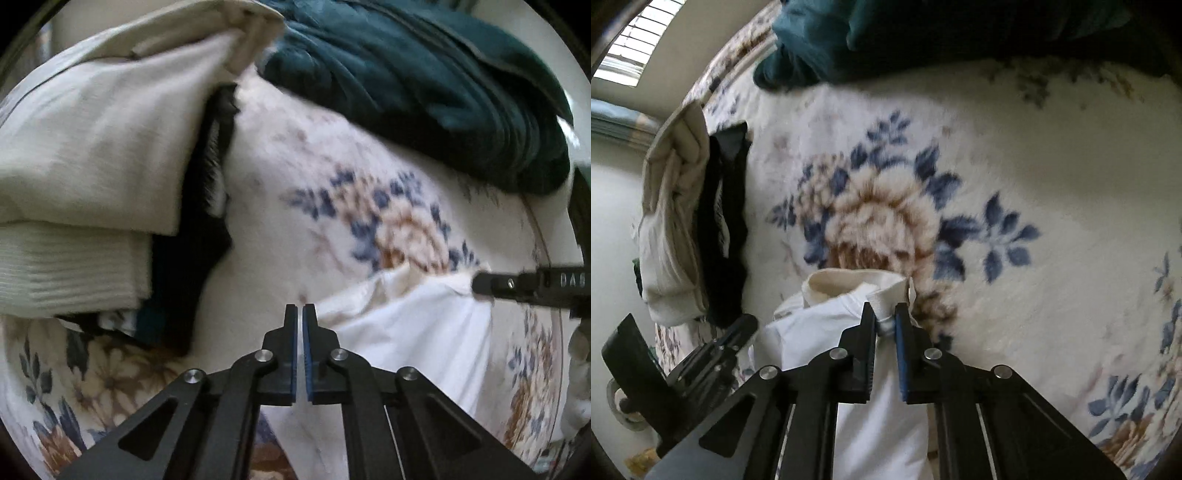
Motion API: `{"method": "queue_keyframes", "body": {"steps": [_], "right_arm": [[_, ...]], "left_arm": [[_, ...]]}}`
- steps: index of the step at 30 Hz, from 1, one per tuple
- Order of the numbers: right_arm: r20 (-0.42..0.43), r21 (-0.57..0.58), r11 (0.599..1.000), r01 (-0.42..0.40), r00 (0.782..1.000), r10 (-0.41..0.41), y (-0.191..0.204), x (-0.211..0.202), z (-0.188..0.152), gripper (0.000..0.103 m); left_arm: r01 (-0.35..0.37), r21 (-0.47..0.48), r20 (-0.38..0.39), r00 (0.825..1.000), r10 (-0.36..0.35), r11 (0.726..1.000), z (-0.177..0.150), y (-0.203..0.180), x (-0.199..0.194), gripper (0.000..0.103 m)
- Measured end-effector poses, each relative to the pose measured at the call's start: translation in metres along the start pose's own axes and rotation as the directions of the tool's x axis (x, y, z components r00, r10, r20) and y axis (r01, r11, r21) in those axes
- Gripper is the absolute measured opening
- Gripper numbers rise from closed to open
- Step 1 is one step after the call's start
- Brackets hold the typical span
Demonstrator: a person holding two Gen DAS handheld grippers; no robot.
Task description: Fold small clothes
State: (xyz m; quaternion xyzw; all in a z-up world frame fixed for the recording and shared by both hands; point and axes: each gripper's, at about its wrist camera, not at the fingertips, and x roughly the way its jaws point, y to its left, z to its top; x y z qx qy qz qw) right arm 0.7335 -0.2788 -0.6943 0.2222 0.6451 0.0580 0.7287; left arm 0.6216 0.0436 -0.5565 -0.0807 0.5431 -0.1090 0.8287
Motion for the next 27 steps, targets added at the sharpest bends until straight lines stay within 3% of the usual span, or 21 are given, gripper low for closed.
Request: {"method": "queue_keyframes", "body": {"steps": [3, 8, 9, 12, 14, 20, 21, 22, 27], "right_arm": [[0.04, -0.001, 1.0, -0.006, 0.999, 0.006, -0.001, -0.013, -0.001, 0.009], [0.019, -0.002, 1.0, 0.007, 1.0, -0.007, -0.005, -0.008, 0.001, 0.009], [0.009, 0.01, 1.0, 0.0, 1.0, 0.0, -0.008, -0.006, 0.002, 0.009], [-0.001, 0.04, 0.999, -0.025, 1.0, 0.026, -0.015, -0.004, 0.004, 0.009], [-0.001, 0.04, 0.999, -0.024, 1.0, 0.024, -0.015, -0.004, 0.004, 0.009], [0.006, 0.04, 0.999, -0.02, 1.0, 0.02, -0.014, -0.009, 0.001, 0.009], [0.009, 0.044, 0.999, -0.023, 1.0, 0.023, -0.014, -0.01, 0.0, 0.009], [0.012, 0.045, 0.999, -0.023, 1.0, 0.023, -0.014, -0.011, -0.001, 0.009], [0.044, 0.037, 0.999, -0.01, 0.999, 0.008, -0.012, -0.02, -0.006, 0.009]], "left_arm": [[0.009, -0.04, 0.004, 1.0, -0.008, 0.999, 0.005, 0.011, -0.001, 0.001], [0.117, -0.148, -0.072, 0.989, -0.129, 0.982, 0.003, 0.026, 0.004, 0.003], [0.139, -0.17, -0.082, 0.985, -0.154, 0.976, 0.002, 0.03, 0.003, 0.008], [0.208, -0.163, -0.076, 0.972, -0.222, 0.965, -0.003, 0.026, -0.004, 0.035], [0.229, -0.13, -0.085, 0.967, -0.241, 0.965, -0.006, 0.018, -0.007, 0.04], [0.156, -0.047, -0.199, 0.967, -0.162, 0.987, -0.019, 0.0, 0.019, 0.038], [0.156, -0.042, -0.181, 0.97, -0.161, 0.987, -0.022, -0.001, 0.018, 0.032], [0.132, -0.03, -0.165, 0.977, -0.136, 0.991, -0.024, -0.002, 0.017, 0.009], [0.114, 0.028, -0.093, 0.989, -0.111, 0.993, -0.023, -0.015, 0.008, 0.006]]}}
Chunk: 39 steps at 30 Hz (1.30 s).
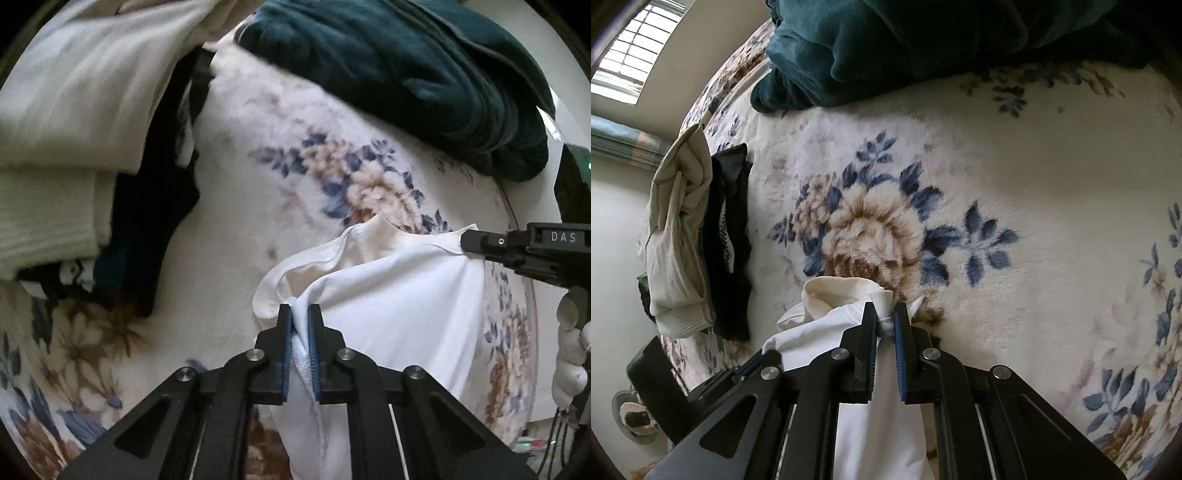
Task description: Fold small clothes
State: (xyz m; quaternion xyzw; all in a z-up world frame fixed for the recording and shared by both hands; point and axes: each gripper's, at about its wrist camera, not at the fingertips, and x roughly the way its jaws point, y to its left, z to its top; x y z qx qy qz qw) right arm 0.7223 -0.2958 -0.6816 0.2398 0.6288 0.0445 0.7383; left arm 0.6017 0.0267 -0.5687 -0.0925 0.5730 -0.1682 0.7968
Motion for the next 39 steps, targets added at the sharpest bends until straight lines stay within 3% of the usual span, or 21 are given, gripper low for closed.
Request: {"method": "queue_keyframes", "body": {"steps": [8, 12, 13, 14, 15, 16, 17, 18, 19, 22, 29, 33, 34, 35, 36, 38, 39], "right_arm": [[0.017, 0.046, 0.999, 0.017, 1.0, -0.018, -0.012, -0.002, -0.002, 0.009], [0.004, 0.036, 0.998, 0.044, 0.999, -0.044, -0.013, 0.006, -0.001, 0.01], [-0.018, 0.035, 0.999, 0.04, 0.999, -0.04, -0.014, 0.011, 0.0, 0.01], [-0.034, 0.039, 0.999, 0.031, 0.999, -0.03, -0.015, 0.013, 0.001, 0.014], [-0.049, 0.046, 0.999, 0.023, 0.999, -0.02, -0.018, 0.014, 0.003, 0.026], [-0.059, 0.053, 0.999, 0.003, 0.998, 0.0, -0.021, 0.012, 0.004, 0.036], [-0.052, 0.058, 0.998, -0.027, 0.998, 0.03, -0.024, 0.007, 0.005, 0.058], [-0.034, 0.061, 0.997, -0.057, 0.998, 0.059, -0.027, -0.001, 0.005, 0.077], [-0.014, 0.054, 0.995, -0.081, 0.997, 0.082, -0.03, -0.009, 0.005, 0.08], [-0.01, 0.028, 0.992, -0.125, 0.992, 0.125, -0.036, -0.02, 0.003, 0.08], [-0.164, -0.004, 0.981, -0.195, 0.968, 0.192, -0.037, 0.025, -0.008, 0.08], [-0.208, 0.011, 0.973, -0.232, 0.951, 0.229, -0.034, 0.056, -0.011, 0.079], [-0.197, 0.016, 0.971, -0.238, 0.951, 0.236, -0.034, 0.06, -0.012, 0.075], [-0.184, 0.015, 0.97, -0.242, 0.953, 0.24, -0.033, 0.061, -0.011, 0.059], [-0.178, 0.012, 0.97, -0.242, 0.954, 0.24, -0.031, 0.062, -0.011, 0.037], [-0.158, 0.008, 0.966, -0.259, 0.953, 0.257, -0.027, 0.06, -0.012, 0.012], [-0.146, 0.005, 0.966, -0.26, 0.955, 0.258, -0.025, 0.057, -0.013, 0.011]], "left_arm": [[-0.019, 0.007, 0.014, 1.0, 0.019, 1.0, 0.021, 0.005, 0.013, 0.004], [-0.048, 0.02, -0.045, 0.998, 0.049, 0.999, 0.022, 0.006, 0.032, 0.005], [-0.048, 0.0, -0.058, 0.997, 0.048, 0.999, 0.023, 0.009, 0.033, 0.009], [-0.039, -0.032, -0.064, 0.997, 0.037, 0.999, 0.024, 0.013, 0.029, 0.009], [-0.024, -0.073, -0.061, 0.998, 0.02, 0.997, 0.026, 0.018, 0.023, 0.01], [-0.002, -0.119, -0.045, 0.999, -0.003, 0.993, 0.028, 0.024, 0.013, 0.023], [0.026, -0.16, -0.021, 0.999, -0.029, 0.987, 0.029, 0.031, 0.003, 0.033], [0.064, -0.191, 0.005, 0.998, -0.064, 0.98, 0.029, 0.037, -0.006, 0.051], [0.108, -0.218, 0.031, 0.994, -0.103, 0.97, 0.028, 0.041, -0.013, 0.066], [0.184, -0.242, 0.023, 0.983, -0.184, 0.953, 0.025, 0.047, -0.01, 0.073], [0.135, -0.126, -0.138, 0.979, -0.153, 0.983, 0.026, 0.019, 0.045, 0.073], [0.085, -0.061, -0.126, 0.988, -0.092, 0.995, 0.028, 0.007, 0.055, 0.071], [0.082, -0.035, -0.115, 0.99, -0.086, 0.996, 0.028, 0.003, 0.055, 0.061], [0.081, -0.011, -0.105, 0.991, -0.082, 0.997, 0.028, -0.001, 0.053, 0.047], [0.067, 0.016, -0.099, 0.993, -0.065, 0.998, 0.027, -0.003, 0.052, 0.01], [0.081, 0.038, -0.087, 0.993, -0.077, 0.996, 0.025, -0.006, 0.049, 0.009], [0.079, 0.048, -0.073, 0.994, -0.076, 0.996, 0.025, -0.007, 0.046, 0.009]]}}
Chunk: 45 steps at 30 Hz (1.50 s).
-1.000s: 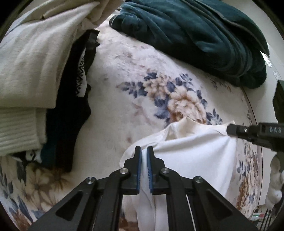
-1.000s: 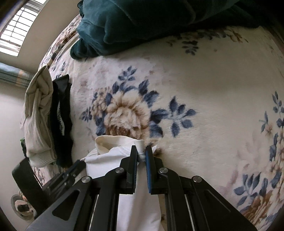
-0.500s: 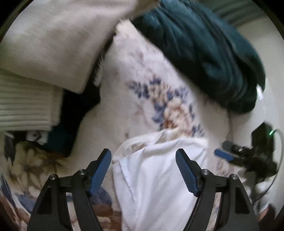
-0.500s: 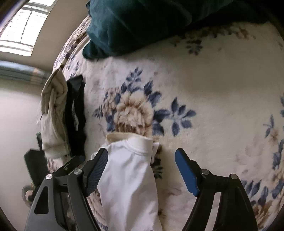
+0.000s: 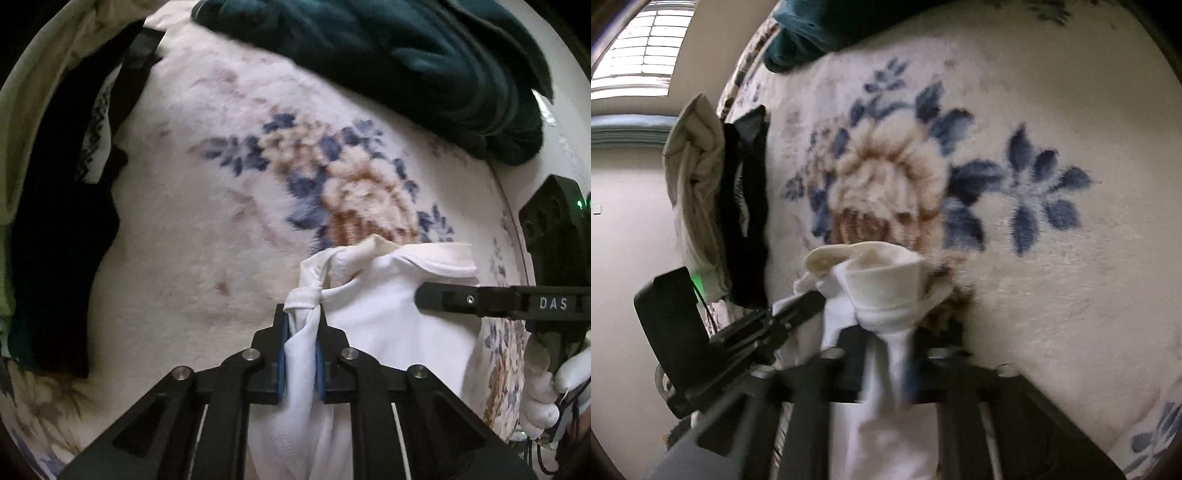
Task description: Fold small clothes
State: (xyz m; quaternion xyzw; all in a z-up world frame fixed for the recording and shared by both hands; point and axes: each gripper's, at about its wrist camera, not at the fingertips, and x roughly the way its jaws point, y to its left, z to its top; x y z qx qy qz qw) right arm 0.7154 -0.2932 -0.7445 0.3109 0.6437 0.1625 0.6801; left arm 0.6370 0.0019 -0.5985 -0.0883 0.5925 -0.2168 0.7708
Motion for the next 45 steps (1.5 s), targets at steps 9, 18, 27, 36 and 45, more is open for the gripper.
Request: {"method": "queue_keyframes", "body": {"steps": [9, 18, 27, 36, 45], "right_arm": [[0.095, -0.072, 0.997, -0.019, 0.995, 0.026, 0.036, -0.055, -0.034, 0.006], [0.155, -0.121, 0.993, -0.006, 0.988, 0.025, 0.063, -0.142, -0.177, 0.006], [-0.03, -0.009, 0.994, 0.105, 0.994, -0.105, 0.03, -0.128, -0.35, 0.03], [0.057, 0.294, 0.954, 0.056, 0.995, -0.076, -0.025, -0.15, -0.396, 0.059], [0.056, 0.308, 0.948, 0.077, 0.994, -0.099, -0.024, -0.083, -0.307, 0.059]], "left_arm": [[0.023, 0.033, 0.152, 0.988, -0.028, 0.999, -0.017, -0.025, -0.076, 0.008], [0.071, 0.098, 0.223, 0.97, -0.091, 0.993, -0.121, -0.075, -0.184, 0.008], [0.047, -0.048, -0.074, 0.996, -0.051, 0.998, -0.277, -0.047, -0.183, 0.041], [0.032, -0.199, -0.126, 0.99, -0.058, 0.979, -0.295, 0.001, -0.182, 0.042], [-0.001, -0.166, -0.15, 0.988, -0.025, 0.986, -0.225, -0.006, -0.113, 0.042]]}}
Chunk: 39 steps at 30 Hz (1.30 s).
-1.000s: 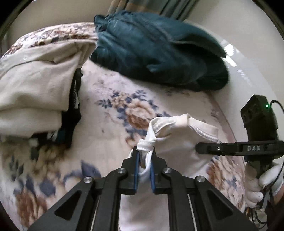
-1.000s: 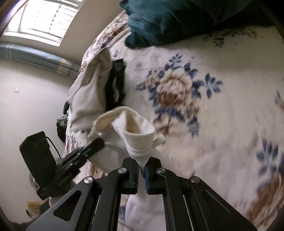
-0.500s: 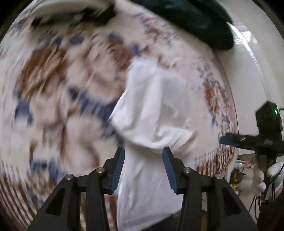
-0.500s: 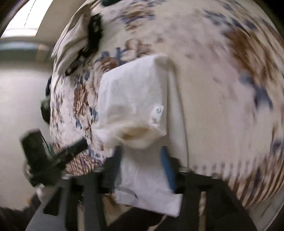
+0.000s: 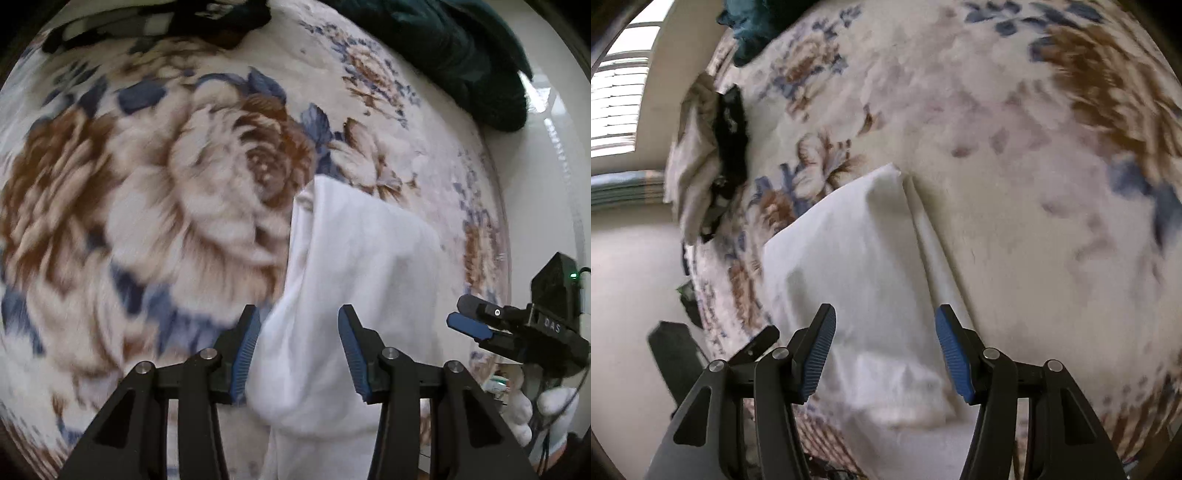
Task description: Fold small clothes
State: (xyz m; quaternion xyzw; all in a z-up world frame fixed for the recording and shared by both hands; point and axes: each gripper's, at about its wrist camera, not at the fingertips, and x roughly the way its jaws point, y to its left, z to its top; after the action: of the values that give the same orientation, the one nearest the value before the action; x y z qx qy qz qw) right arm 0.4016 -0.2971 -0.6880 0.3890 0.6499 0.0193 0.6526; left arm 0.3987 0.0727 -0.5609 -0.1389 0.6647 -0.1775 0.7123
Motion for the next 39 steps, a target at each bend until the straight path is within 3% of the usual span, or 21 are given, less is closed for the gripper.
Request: {"method": "queue_keyframes", "body": {"steps": [2, 4, 5, 8, 11, 14, 16, 18, 19, 21, 23, 25, 26, 33, 35, 38, 39], "right_arm": [[-0.009, -0.029, 0.999, 0.015, 1.0, -0.015, 0.009, 0.013, 0.007, 0.054], [-0.017, -0.05, 0.998, 0.042, 0.999, -0.042, 0.016, 0.023, 0.01, 0.027], [-0.012, -0.061, 0.997, 0.046, 0.999, -0.047, 0.02, 0.026, 0.011, 0.006], [0.066, -0.097, 0.993, 0.064, 0.996, -0.058, 0.032, 0.013, 0.015, 0.001], [0.129, -0.067, 0.996, 0.066, 0.99, -0.057, 0.03, -0.011, 0.025, 0.001], [0.03, -0.021, 1.0, -0.009, 1.0, 0.01, 0.021, -0.009, 0.036, 0.002], [-0.032, -0.017, 1.0, -0.018, 0.999, 0.017, 0.018, -0.001, 0.036, 0.013], [-0.051, -0.029, 1.0, 0.002, 0.999, -0.004, 0.017, 0.01, 0.032, 0.042], [-0.065, -0.028, 0.999, 0.015, 0.998, -0.017, 0.015, 0.018, 0.03, 0.043], [-0.105, -0.012, 0.998, 0.063, 0.992, -0.063, 0.01, 0.036, 0.026, 0.043], [-0.115, 0.002, 0.999, 0.036, 0.993, -0.036, 0.008, 0.049, 0.021, 0.042], [-0.075, -0.001, 0.998, 0.055, 0.996, -0.055, 0.011, 0.05, 0.017, 0.024], [-0.058, -0.009, 0.998, 0.066, 0.996, -0.066, 0.013, 0.048, 0.016, 0.006], [0.099, -0.042, 0.99, 0.137, 0.986, -0.132, 0.021, -0.001, 0.024, 0.001], [0.053, -0.028, 0.993, 0.115, 0.992, -0.113, 0.015, -0.001, 0.033, 0.002], [-0.028, 0.011, 1.0, 0.016, 0.999, -0.016, 0.007, 0.005, 0.041, 0.003], [-0.032, 0.001, 1.0, 0.001, 0.999, -0.001, 0.007, 0.007, 0.041, 0.008]], "left_arm": [[-0.013, 0.013, -0.013, 1.0, 0.013, 1.0, 0.009, -0.005, 0.009, 0.042], [-0.019, 0.022, -0.014, 1.0, 0.019, 1.0, 0.013, -0.007, 0.011, 0.042], [-0.021, 0.021, -0.012, 1.0, 0.021, 1.0, 0.013, -0.008, 0.01, 0.042], [-0.01, 0.005, -0.008, 1.0, 0.01, 1.0, 0.013, -0.005, 0.005, 0.042], [-0.002, -0.01, -0.002, 1.0, 0.002, 1.0, 0.011, -0.001, -0.002, 0.042], [-0.003, -0.017, -0.006, 1.0, 0.003, 1.0, 0.011, 0.001, -0.004, 0.042], [-0.002, -0.018, -0.012, 1.0, 0.002, 1.0, 0.011, 0.001, -0.003, 0.042], [-0.007, -0.018, -0.007, 1.0, 0.007, 1.0, 0.012, 0.0, -0.002, 0.042], [-0.005, -0.019, -0.008, 1.0, 0.005, 1.0, 0.012, 0.0, -0.002, 0.042], [-0.01, -0.019, -0.006, 1.0, 0.01, 1.0, 0.012, 0.0, 0.0, 0.042], [-0.015, -0.009, -0.009, 1.0, 0.015, 1.0, 0.013, -0.002, 0.003, 0.042], [-0.029, 0.006, -0.009, 1.0, 0.029, 1.0, 0.014, -0.004, 0.005, 0.042], [-0.033, 0.014, -0.009, 0.999, 0.033, 0.999, 0.014, -0.005, 0.005, 0.042], [-0.031, 0.04, -0.018, 0.999, 0.032, 0.999, 0.017, -0.009, 0.005, 0.042], [-0.03, 0.032, -0.03, 0.999, 0.031, 0.999, 0.02, -0.009, 0.007, 0.042], [-0.028, 0.029, -0.03, 0.999, 0.029, 0.999, 0.021, -0.008, 0.007, 0.042], [-0.029, 0.033, -0.029, 0.999, 0.03, 0.999, 0.022, -0.009, 0.007, 0.042]]}}
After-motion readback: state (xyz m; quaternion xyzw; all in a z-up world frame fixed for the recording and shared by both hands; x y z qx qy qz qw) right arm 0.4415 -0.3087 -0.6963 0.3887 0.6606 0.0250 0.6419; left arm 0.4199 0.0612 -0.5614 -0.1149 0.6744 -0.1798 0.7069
